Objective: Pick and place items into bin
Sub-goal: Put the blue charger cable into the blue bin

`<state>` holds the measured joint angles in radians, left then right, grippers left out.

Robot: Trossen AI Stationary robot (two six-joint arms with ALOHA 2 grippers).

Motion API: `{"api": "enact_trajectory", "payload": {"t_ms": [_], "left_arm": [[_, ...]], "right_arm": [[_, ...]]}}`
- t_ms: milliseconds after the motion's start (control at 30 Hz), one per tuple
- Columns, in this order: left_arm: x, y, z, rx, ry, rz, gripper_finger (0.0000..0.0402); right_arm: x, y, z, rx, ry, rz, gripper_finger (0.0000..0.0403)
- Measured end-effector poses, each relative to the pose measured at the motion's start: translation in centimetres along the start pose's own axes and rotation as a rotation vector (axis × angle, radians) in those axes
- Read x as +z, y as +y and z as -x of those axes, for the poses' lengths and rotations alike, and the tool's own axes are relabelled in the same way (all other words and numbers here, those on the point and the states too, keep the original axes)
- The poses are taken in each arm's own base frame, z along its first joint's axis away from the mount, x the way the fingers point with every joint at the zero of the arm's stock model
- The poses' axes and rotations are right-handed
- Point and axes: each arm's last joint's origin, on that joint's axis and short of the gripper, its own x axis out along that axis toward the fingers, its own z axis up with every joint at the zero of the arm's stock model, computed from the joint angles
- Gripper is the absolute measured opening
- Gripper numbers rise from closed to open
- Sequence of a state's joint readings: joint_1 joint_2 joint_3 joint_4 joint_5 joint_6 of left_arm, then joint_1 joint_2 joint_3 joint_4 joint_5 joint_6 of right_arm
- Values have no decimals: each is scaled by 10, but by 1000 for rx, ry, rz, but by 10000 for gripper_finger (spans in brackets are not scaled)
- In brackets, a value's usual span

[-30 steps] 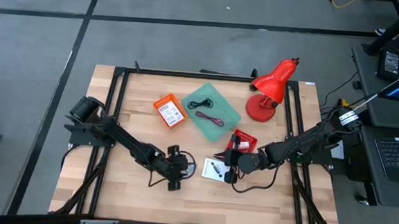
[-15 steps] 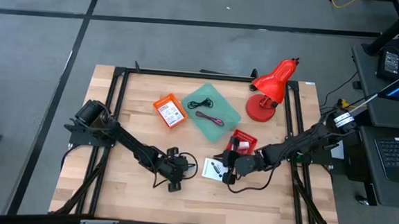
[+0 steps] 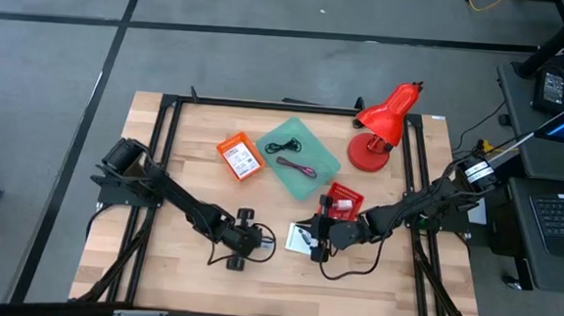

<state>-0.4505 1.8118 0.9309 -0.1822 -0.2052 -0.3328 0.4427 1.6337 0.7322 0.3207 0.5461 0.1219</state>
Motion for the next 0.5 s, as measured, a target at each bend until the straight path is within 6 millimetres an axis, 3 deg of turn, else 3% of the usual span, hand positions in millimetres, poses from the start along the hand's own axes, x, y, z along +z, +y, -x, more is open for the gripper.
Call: {"api": "enact_trajectory", "payload": {"t_ms": [500], "left_arm": [[16, 16, 65, 41, -103, -147, 32]], "right_arm": [[1, 0, 0, 1, -6, -3, 4]]}}
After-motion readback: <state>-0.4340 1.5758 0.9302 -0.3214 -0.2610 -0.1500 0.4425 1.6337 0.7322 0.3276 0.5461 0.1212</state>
